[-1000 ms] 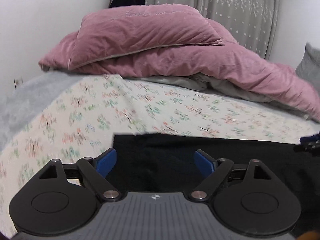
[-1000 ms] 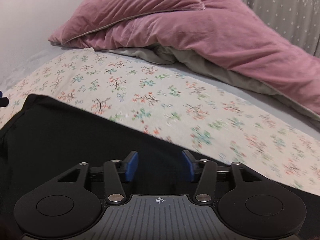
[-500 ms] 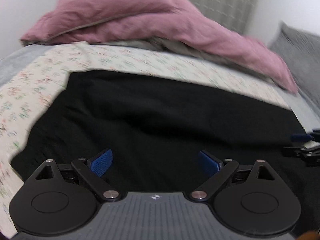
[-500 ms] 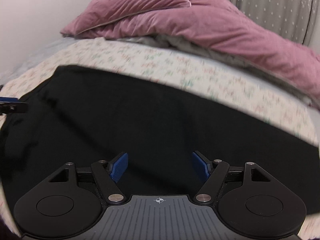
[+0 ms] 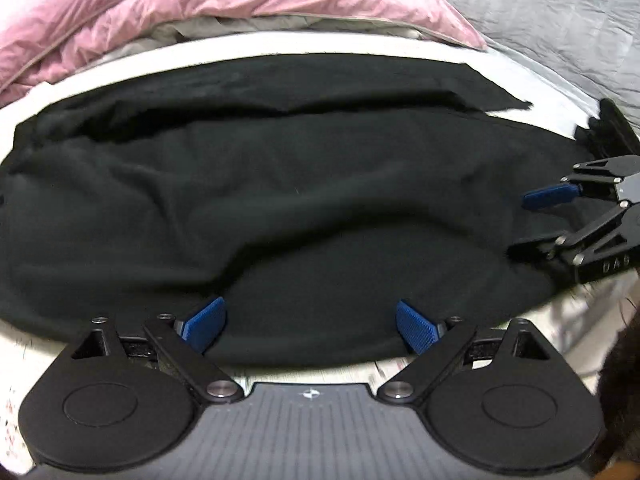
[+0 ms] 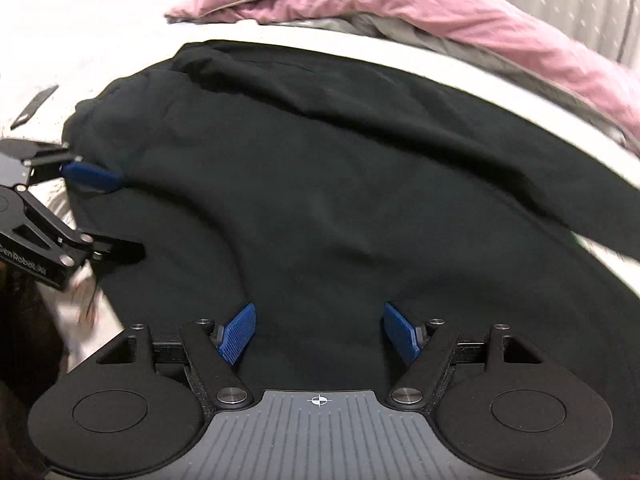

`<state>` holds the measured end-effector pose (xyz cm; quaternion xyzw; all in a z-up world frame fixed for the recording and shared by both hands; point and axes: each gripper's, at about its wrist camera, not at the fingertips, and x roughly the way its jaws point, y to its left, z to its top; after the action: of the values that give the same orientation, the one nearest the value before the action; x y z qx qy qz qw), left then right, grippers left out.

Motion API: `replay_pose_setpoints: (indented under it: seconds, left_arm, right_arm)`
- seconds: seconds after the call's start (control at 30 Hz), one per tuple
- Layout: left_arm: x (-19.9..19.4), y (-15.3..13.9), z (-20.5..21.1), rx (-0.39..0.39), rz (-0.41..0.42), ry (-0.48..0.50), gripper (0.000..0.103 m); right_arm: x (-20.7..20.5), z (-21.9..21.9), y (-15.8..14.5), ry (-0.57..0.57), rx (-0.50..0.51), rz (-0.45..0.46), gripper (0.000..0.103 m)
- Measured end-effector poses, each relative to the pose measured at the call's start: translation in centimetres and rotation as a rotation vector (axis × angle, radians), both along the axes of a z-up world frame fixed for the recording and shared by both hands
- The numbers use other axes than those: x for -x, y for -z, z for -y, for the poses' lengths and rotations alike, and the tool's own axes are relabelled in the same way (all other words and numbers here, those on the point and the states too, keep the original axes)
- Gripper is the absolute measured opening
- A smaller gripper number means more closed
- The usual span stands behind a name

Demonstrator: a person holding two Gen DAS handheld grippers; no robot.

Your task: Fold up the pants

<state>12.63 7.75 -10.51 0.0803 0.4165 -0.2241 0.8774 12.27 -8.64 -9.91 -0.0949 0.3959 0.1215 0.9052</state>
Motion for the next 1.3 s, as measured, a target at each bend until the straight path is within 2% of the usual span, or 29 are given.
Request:
replay_pose_setpoints:
  seconds: [0.13, 0.23, 0.3, 0.4, 0.57, 0.7, 0.83, 0.93, 1.03, 1.1, 1.3]
  left_arm:
    - [0.8, -0.3, 0.3, -0.060, -0.070, 0.099, 0.099]
    - [1.4, -0.8, 0.4, -0.101, -0.090, 0.129, 0.098]
    - [1.2, -1.7, 0.0, -0.069, -0.096, 0.125, 0.096]
    - [0.0, -3.3, -0.6, 0.029, -0.081, 0.060, 0.096]
    - [-4.5, -5.9, -1.1, 0.094, 0.023, -0.113, 0.101]
    - [-10.0, -7.2, -2.7, 0.147, 0.049, -0.248, 0.103]
    - [-14.9, -6.1, -4.5, 0.143, 0.053, -0.372, 0.103]
    - [-17.5, -4.8, -5.8, 0.154, 0.063, -0.459, 0.103]
    - [-19.4, -4.6, -7.3, 0.177, 0.040, -0.532, 0.103]
    - [-20.4, -5.0, -8.3, 0.208, 0.045, -0.538, 0.103]
    - [-21.6, -4.5, -10.5, 0.215, 0.012, -0.614, 0.103]
  right_arm:
    - [3.0, 4.1, -0.1, 0.063, -0.031, -0.052, 0.073]
    - [4.5, 6.2, -0.3, 0.116, -0.031, -0.089, 0.073]
    - [5.0, 6.4, -0.8, 0.157, 0.011, -0.107, 0.074]
    - [5.5, 6.1, -1.8, 0.180, 0.021, -0.104, 0.074]
    - [4.0, 5.3, -3.5, 0.173, -0.029, -0.072, 0.074]
    - [-0.5, 3.3, -5.9, 0.142, -0.051, -0.034, 0.077]
    - [-6.3, 0.8, -7.7, 0.080, -0.042, 0.025, 0.082]
    - [-11.6, -1.1, -7.9, 0.041, -0.037, 0.036, 0.085]
    - [-17.3, -3.2, -7.7, 0.000, -0.047, 0.039, 0.085]
    - [-21.1, -4.5, -7.3, -0.040, -0.052, 0.033, 0.085]
    - [-31.5, -8.3, -6.3, -0.128, -0.011, 0.012, 0.086]
